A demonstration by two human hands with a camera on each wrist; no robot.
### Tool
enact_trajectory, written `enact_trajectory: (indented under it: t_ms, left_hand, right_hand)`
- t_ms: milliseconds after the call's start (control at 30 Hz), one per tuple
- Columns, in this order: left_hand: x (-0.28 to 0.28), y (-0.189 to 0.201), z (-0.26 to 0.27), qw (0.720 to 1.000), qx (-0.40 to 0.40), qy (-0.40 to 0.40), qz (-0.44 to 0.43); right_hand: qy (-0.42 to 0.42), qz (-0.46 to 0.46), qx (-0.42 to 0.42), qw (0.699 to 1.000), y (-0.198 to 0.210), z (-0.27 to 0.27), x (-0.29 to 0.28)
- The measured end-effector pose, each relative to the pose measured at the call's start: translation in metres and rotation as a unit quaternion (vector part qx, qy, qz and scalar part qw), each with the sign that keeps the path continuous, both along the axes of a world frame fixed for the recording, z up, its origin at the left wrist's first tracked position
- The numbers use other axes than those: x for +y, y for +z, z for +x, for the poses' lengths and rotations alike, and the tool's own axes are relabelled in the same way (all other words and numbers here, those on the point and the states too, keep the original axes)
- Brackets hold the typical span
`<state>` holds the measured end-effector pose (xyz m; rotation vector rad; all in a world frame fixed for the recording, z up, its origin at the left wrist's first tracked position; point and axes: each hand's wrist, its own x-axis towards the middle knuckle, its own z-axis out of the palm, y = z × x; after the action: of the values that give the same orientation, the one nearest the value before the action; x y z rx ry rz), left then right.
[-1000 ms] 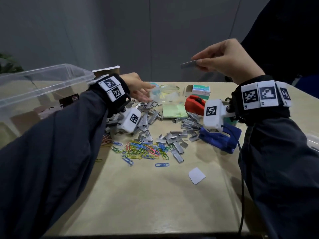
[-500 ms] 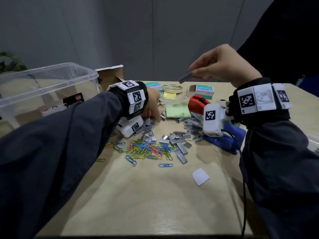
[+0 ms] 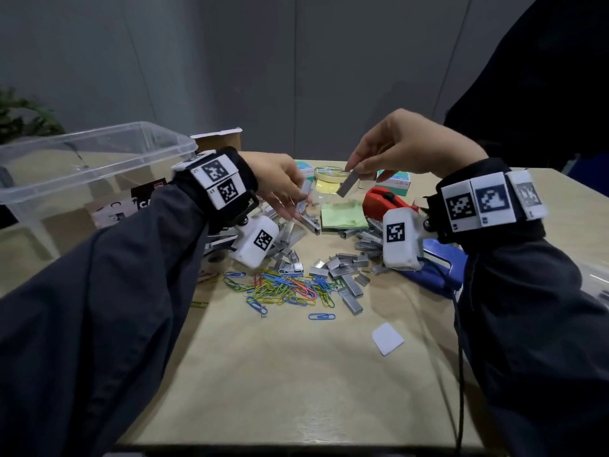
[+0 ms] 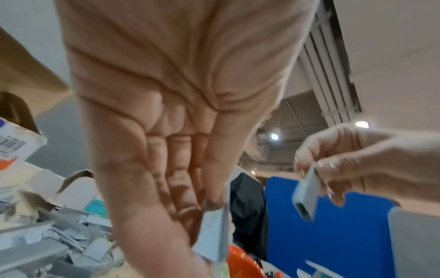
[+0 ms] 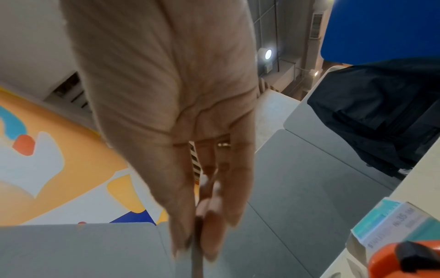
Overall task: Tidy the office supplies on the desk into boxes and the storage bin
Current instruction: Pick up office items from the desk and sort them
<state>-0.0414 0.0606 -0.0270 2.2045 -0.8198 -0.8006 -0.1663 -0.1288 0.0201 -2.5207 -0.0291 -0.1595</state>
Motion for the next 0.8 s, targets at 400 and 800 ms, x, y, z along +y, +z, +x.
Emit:
enact_trajectory:
  t_ms: [400,800]
  left_hand:
    - [0.026,-0.017,-0.008,0.994,0.046,0.031,-0.092]
    - [0.028,-0.014,-0.021,0.989,0.044,0.049,-0.131]
  right_hand:
    - [0.086,-0.317,0.227,0.917,-0.012,-0.02,0.035]
    - [0.169,-0.401,0.245,0.866,-0.052,-0.042,0.048]
